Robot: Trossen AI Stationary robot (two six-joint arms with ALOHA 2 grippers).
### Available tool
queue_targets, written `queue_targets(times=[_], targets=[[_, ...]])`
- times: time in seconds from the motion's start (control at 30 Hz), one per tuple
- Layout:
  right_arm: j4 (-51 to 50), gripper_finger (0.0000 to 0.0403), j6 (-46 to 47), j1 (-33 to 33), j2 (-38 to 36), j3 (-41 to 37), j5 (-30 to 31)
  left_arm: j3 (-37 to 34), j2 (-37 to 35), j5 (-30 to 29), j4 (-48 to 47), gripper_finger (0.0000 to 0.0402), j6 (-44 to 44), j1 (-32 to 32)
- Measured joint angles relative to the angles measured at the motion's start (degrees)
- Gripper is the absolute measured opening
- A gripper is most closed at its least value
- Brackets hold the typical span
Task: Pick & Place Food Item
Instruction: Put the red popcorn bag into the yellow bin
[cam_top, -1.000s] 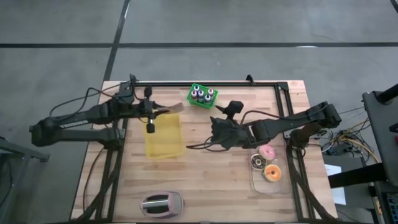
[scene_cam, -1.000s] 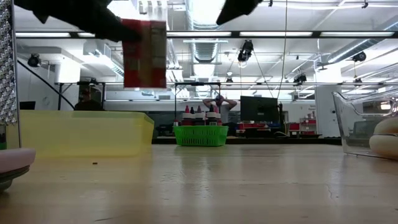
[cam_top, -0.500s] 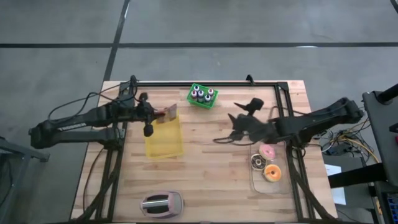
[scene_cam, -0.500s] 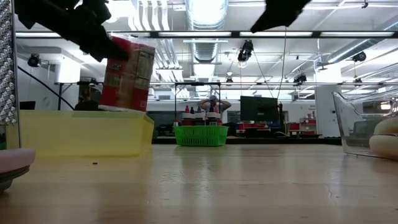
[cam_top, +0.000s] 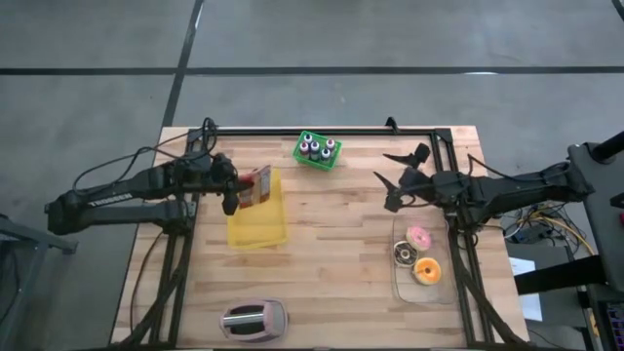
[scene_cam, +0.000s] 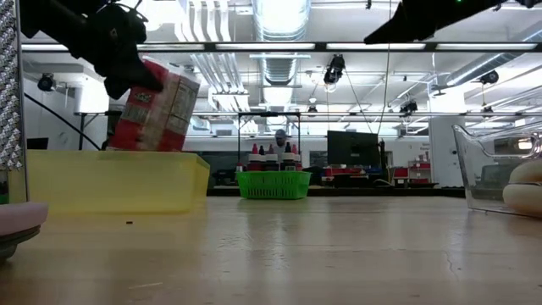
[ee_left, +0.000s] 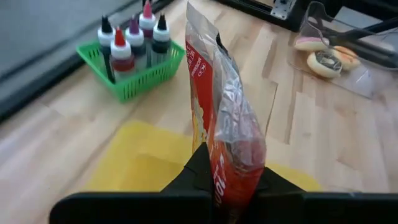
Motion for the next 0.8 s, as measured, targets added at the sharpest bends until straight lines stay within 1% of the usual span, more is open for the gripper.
queue_targets(times=[0.2,0.43,0.8], targets=[[-0.1,0.0246,-0.9,-2.0,0.3,-1.1,-1.5,0.1,0.0,4.0,-1.5,0.0018,-6.3,0.0],[0.0,0.0246,-1.8,-4.0,1.2,-1.1,-1.7,-0.1,0.3,9.5,-1.4,0.0018,-13.1,0.0],[0.0,0.0247,-2.2,-5.1,1.3,-1.1,-1.7,-0.6,1.2,15.0,-1.3,0.0018,-17.1,0.0]])
